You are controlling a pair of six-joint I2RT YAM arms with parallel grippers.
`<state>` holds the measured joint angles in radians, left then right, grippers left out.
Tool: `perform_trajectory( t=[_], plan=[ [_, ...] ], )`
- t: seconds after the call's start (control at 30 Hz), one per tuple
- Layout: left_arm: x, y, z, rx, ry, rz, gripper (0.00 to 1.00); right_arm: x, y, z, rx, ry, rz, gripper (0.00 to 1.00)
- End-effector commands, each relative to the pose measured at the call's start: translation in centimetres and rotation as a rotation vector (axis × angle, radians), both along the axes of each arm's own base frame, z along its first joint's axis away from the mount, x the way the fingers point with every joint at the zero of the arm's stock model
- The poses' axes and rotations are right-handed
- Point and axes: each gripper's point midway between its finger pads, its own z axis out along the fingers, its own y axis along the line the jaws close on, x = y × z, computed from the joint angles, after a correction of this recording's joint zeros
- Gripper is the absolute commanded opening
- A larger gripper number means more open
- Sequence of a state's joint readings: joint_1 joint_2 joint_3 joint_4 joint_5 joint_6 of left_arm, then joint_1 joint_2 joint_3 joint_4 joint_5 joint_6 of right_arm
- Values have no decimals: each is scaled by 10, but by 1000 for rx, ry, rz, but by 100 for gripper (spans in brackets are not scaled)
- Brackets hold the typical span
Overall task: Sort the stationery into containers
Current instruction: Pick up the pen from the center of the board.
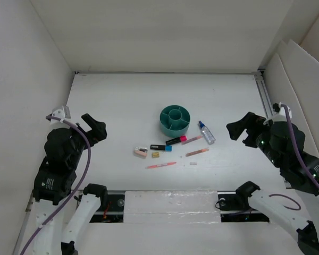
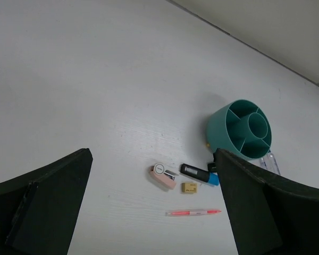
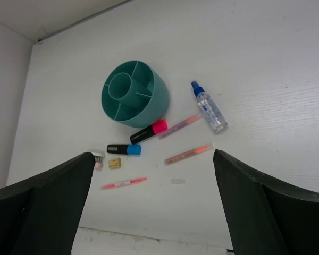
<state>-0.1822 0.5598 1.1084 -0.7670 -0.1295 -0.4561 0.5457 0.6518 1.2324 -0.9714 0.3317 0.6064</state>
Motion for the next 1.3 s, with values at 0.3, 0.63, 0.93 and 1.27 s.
perform_trajectory(
  t=[0.3,0.63,0.93,1.27],
  plan=[
    [32,-66,-19,-12,105,-375,100,1,35,35,171,-169,149,100],
    [15,-114,-73,90,301,-550,100,27,31,-7,112,-28,30,100],
    [-34,-180,-125,306,475,-765,100,25,28,1,45,-55,60,100],
    [-44,-219,-176,497,601,-870,98,1,40,14,102,-103,196,100]
  ],
)
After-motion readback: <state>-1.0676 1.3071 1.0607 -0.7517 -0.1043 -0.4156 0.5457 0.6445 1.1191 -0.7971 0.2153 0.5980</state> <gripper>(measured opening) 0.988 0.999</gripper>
